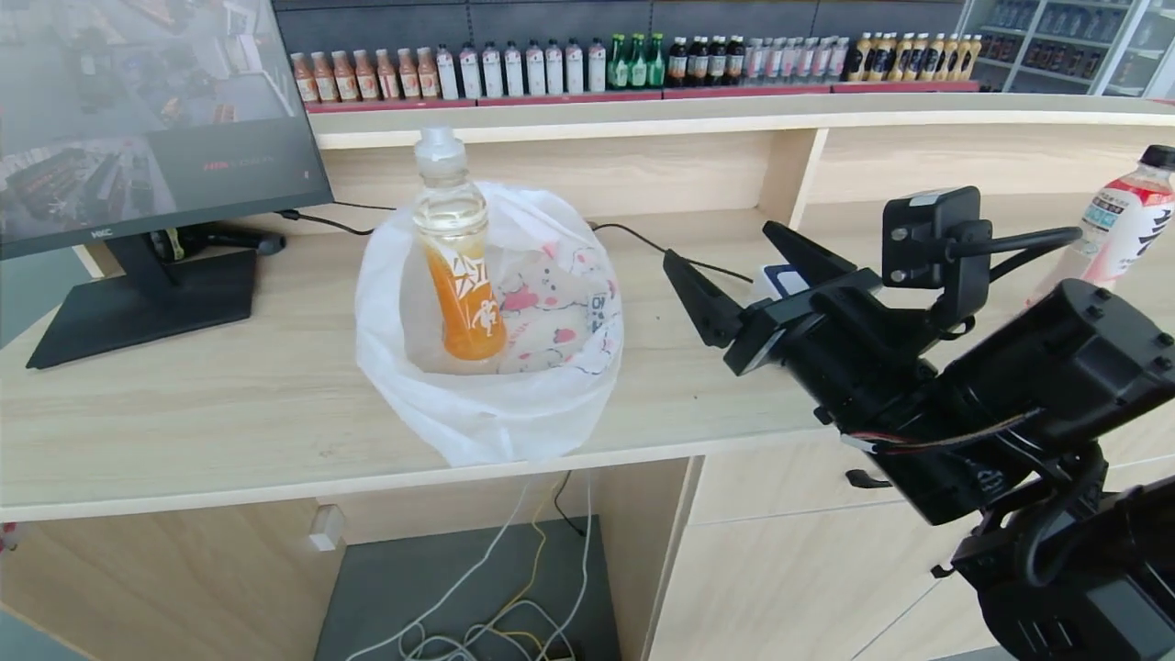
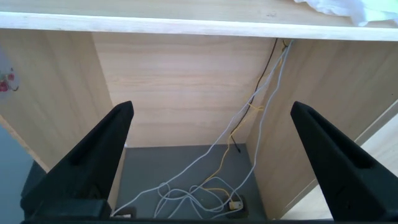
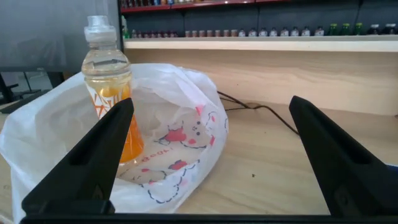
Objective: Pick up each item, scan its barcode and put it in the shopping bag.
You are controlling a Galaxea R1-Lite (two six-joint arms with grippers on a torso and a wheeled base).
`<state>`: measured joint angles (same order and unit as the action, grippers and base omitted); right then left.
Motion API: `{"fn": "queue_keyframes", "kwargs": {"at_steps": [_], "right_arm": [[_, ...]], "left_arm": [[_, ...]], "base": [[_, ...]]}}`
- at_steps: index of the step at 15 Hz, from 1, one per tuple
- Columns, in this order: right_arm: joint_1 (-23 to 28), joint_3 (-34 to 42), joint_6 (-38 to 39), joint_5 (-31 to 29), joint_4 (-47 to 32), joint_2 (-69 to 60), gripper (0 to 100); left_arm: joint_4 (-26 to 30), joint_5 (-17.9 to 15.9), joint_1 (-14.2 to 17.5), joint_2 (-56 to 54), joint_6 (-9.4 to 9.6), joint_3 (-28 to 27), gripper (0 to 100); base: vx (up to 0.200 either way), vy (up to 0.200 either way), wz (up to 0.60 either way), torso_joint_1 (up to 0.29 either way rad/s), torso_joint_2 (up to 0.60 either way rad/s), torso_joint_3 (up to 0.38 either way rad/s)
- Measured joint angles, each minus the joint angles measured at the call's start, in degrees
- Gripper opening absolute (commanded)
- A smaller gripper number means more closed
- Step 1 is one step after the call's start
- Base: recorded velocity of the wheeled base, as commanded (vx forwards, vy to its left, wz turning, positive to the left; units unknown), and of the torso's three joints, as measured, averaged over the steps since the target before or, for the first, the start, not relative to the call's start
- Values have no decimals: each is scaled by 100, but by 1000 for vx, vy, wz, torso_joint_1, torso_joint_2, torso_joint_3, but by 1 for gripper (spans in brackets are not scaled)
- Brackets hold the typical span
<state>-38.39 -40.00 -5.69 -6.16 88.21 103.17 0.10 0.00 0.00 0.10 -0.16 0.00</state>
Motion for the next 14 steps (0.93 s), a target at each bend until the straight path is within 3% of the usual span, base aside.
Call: {"fn": "queue_keyframes", "kwargs": {"at_steps": [14], "right_arm": [[0,17,9,0,2,27,100]], "left_arm": [[0,0,0,0,2,0,100]], "base": [[0,-200,0,2,2,3]]}}
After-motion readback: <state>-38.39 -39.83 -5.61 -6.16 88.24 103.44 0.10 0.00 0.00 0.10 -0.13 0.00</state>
